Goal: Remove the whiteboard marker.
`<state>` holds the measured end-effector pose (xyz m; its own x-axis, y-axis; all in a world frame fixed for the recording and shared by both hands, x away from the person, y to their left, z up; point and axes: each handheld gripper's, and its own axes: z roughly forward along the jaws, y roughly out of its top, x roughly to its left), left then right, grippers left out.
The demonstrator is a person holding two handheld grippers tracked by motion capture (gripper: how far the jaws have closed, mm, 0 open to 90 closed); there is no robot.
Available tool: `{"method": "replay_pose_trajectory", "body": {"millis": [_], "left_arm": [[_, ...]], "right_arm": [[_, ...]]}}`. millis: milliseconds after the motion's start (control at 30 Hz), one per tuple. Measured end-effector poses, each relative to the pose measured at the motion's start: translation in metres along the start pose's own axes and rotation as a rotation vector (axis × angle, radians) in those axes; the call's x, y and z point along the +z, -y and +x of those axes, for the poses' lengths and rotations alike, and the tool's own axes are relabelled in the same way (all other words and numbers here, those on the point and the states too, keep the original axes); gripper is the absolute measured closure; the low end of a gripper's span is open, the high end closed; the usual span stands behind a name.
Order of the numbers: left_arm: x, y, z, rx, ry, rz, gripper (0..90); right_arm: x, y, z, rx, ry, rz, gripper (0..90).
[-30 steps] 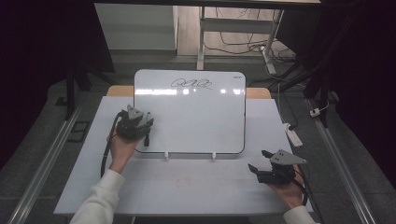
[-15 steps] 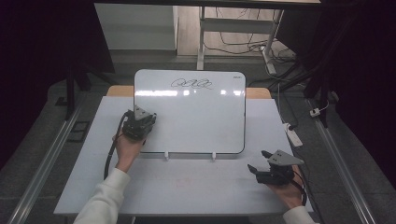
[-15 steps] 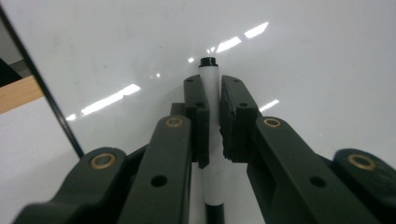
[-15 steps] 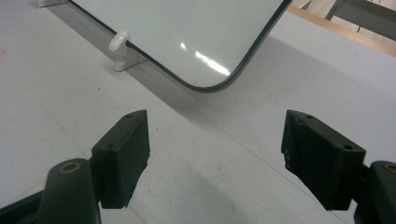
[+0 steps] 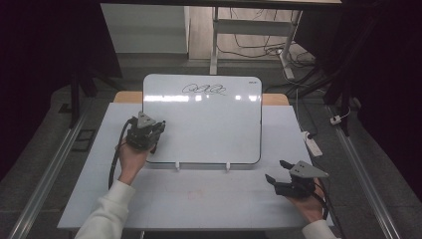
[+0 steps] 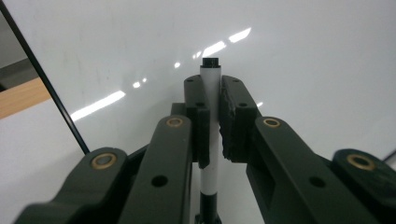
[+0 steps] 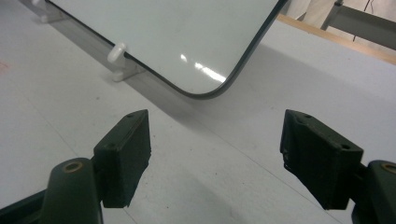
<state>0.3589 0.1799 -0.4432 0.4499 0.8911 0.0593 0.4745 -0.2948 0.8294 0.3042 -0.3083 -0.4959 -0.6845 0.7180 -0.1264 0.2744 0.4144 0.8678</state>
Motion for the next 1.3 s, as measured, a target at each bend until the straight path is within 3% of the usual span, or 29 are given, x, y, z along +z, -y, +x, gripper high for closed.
{"method": "replay_pose_trajectory", "body": {"millis": [33, 100, 267, 500, 700, 1000, 1300], "left_arm": [[-0.004, -0.001, 0.0, -0.001, 0.01, -0.012, 81.4], [-0.011, -0.004, -0.001, -0.002, 0.035, -0.04, 81.4], [-0.025, -0.01, -0.009, -0.006, 0.136, -0.103, 81.3], [-0.034, -0.02, -0.031, 0.024, 0.267, -0.157, 81.3], [-0.033, -0.024, -0.05, 0.053, 0.344, -0.164, 81.3], [-0.026, -0.026, -0.077, 0.096, 0.422, -0.157, 81.3], [-0.019, -0.03, -0.097, 0.13, 0.466, -0.151, 81.3]], "right_arm": [[0.0, 0.0, 0.0, 0.0, 0.0, 0.0, 24.2], [0.0, 0.001, -0.003, 0.049, -0.027, -0.023, 23.2], [0.0, 0.0, -0.004, 0.069, -0.039, -0.026, 23.3], [-0.001, -0.009, 0.002, 0.066, -0.031, -0.01, 26.7], [0.0, -0.017, 0.008, 0.059, -0.042, -0.011, 28.1], [0.01, -0.03, 0.022, 0.04, -0.089, -0.003, 28.5], [0.02, -0.044, 0.035, 0.029, -0.135, -0.015, 28.4]]}}
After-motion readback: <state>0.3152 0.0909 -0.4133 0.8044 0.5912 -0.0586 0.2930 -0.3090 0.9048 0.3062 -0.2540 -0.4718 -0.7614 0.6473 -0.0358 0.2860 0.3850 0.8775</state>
